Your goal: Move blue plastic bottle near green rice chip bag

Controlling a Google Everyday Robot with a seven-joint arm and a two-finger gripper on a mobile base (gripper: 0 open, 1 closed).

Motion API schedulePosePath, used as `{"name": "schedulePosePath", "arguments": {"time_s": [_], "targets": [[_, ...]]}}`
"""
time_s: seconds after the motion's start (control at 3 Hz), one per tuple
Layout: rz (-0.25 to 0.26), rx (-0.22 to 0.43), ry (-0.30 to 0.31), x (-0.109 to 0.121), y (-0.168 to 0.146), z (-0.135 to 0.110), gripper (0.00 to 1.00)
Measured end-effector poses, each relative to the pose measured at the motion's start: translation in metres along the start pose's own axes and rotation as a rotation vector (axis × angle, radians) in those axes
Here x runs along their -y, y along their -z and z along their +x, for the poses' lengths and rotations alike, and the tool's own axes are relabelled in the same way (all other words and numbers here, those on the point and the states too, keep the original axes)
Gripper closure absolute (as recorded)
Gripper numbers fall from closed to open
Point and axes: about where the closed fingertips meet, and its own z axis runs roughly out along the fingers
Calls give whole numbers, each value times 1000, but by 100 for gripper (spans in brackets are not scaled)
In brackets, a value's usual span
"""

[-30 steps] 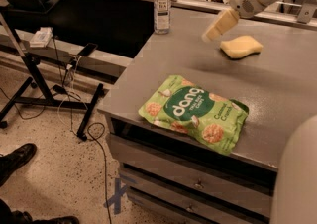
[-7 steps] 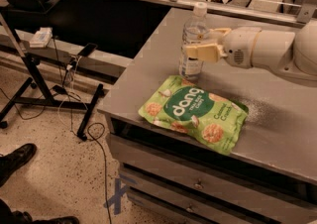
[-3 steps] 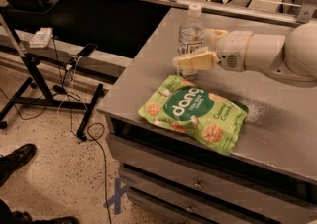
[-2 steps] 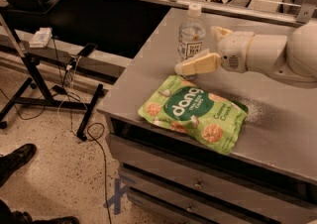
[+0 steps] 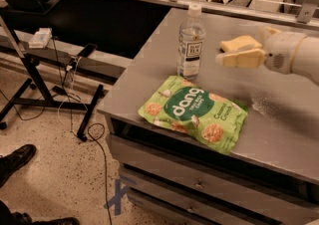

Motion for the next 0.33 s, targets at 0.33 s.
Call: {"name": "schedulePosePath", "arguments": {"time_s": [0.33], "targets": [[161, 22, -34, 60, 39, -6, 0]]}}
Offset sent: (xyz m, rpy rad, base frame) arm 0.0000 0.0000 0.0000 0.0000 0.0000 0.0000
